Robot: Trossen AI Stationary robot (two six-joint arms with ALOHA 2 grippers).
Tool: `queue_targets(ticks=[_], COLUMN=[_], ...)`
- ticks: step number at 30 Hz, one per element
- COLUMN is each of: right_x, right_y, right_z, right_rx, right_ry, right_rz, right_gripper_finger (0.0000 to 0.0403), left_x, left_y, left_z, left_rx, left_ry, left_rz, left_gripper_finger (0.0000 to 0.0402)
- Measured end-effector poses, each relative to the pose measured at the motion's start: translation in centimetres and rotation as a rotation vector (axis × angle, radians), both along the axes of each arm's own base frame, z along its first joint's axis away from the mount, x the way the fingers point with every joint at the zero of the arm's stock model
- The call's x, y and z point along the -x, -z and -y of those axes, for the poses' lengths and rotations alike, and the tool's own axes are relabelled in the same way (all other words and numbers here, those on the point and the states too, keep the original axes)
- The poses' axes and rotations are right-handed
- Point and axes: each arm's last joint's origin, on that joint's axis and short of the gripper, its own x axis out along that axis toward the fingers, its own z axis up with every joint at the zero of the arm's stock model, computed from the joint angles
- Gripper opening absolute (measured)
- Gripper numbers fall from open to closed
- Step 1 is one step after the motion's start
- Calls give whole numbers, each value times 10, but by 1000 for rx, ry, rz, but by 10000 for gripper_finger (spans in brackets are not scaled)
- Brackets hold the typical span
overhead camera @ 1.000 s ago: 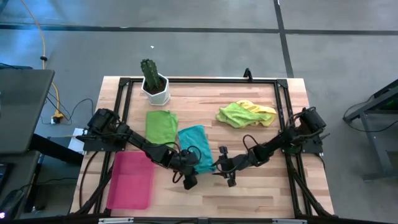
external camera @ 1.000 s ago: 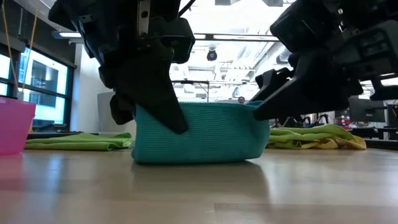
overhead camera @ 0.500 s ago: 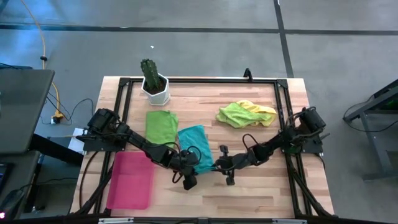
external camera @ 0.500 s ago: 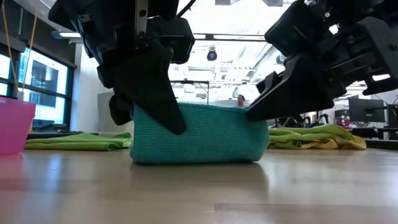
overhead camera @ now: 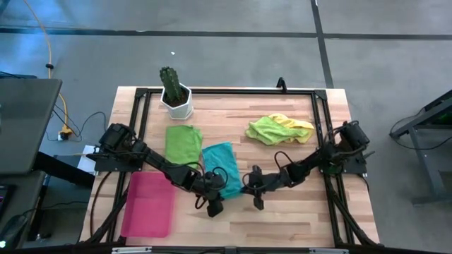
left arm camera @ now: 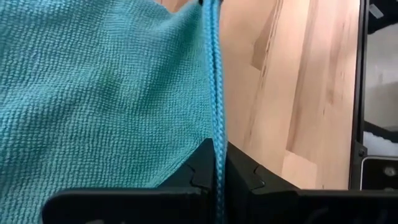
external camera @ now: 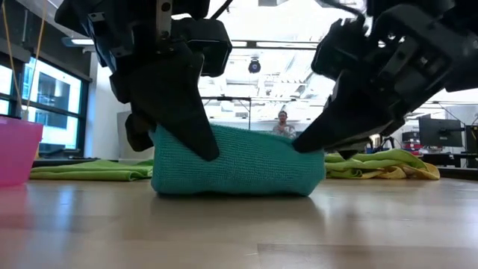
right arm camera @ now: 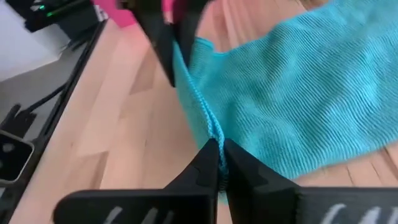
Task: Roll microfiber towels into tight, uniform cylinder then place into a basket
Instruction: Roll the blue towel
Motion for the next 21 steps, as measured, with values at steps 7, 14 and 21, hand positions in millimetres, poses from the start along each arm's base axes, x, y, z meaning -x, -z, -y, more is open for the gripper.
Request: queue_targets(ticks=[7, 14, 21], right_x=[-2, -5, -20], right_y=[3, 2, 8], right_z=[9, 15, 9], right_rx=[-19, -18, 14], right_ry=[50, 54, 4], right_rz=[-39, -35, -39], right_gripper_finger=[3, 3, 10], left_x=[1, 3, 5], left_y=[1, 2, 2], left_z=[-1, 1, 7], left_rx=[20, 45, 72], left_ry=[-64, -100, -99], left_rz=[-14, -39, -56], left_gripper_finger=[10, 10, 10])
